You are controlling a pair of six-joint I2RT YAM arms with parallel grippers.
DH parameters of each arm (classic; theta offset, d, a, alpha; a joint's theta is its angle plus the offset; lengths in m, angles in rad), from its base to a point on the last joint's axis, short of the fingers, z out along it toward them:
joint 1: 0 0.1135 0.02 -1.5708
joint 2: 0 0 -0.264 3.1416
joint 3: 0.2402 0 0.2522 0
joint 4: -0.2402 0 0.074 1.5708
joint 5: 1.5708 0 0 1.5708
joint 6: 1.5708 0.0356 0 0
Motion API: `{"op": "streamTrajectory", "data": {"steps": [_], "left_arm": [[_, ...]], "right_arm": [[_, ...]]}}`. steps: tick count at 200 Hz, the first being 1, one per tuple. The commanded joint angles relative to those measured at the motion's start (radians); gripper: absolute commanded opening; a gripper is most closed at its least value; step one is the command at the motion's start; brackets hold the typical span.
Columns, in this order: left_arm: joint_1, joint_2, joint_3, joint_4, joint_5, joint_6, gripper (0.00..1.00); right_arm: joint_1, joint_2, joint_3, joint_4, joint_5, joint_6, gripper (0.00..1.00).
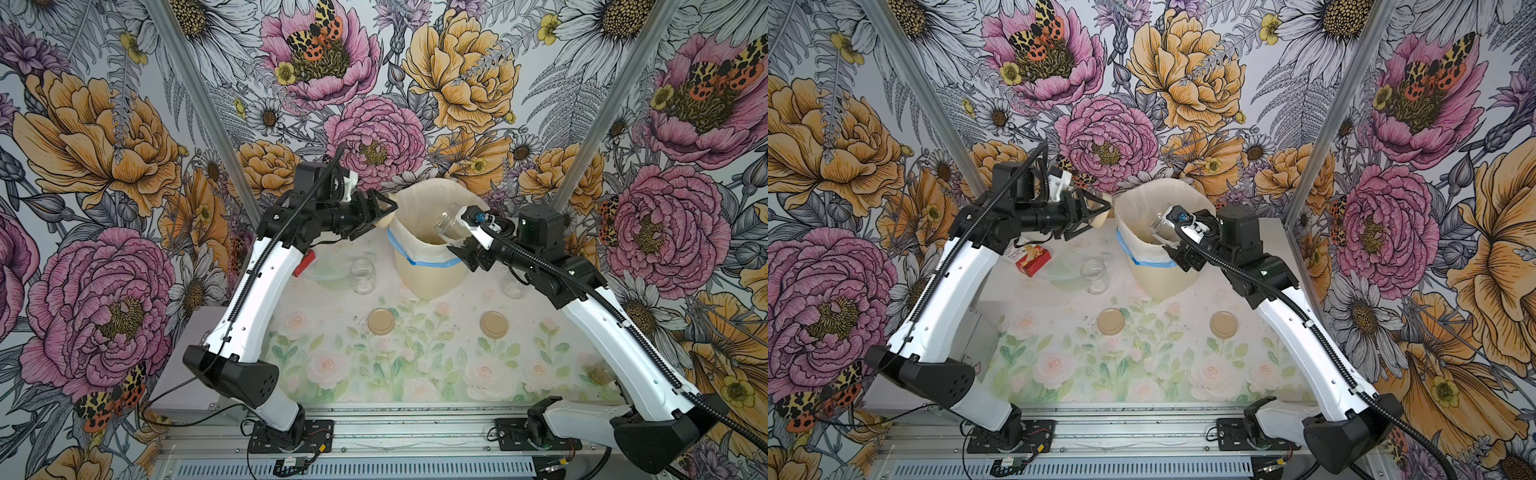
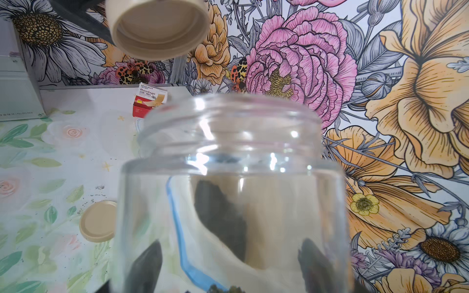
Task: Empty moldy tea leaves from jars
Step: Unscrew the lid from the jar, then place the lid at the center of the board.
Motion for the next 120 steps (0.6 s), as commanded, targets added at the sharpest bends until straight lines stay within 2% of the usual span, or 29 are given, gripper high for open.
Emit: {"op": "streamTrajectory", "data": {"steps": [1,22,46,81,120], "left_arm": [[0.102,-0.108,-0.192,-0.040,-0.143,0.132,0.76],[0.162,-0.175,-0.354,-0.076,-0.250,0.222,0.76],[0.154,-0.219,-0.502,-0.088,-0.346,0.273,0.76],[0.057,-0.247,-0.685,-0.071,-0.461,0.257,0.77],[-0.064,-0.210,-0.866,0.070,-0.538,0.193,0.78]], "right_arm": [[0.000,-0.025,0.032,0.089,-0.021,0.027,0.49],[0.001,-0.024,0.042,0.089,-0.028,0.038,0.49],[0.000,-0.028,0.049,0.089,-0.029,0.050,0.49],[-0.015,-0.043,0.050,0.086,-0.032,0.058,0.50],[-0.039,-0.062,0.043,0.087,-0.050,0.086,0.50]]}}
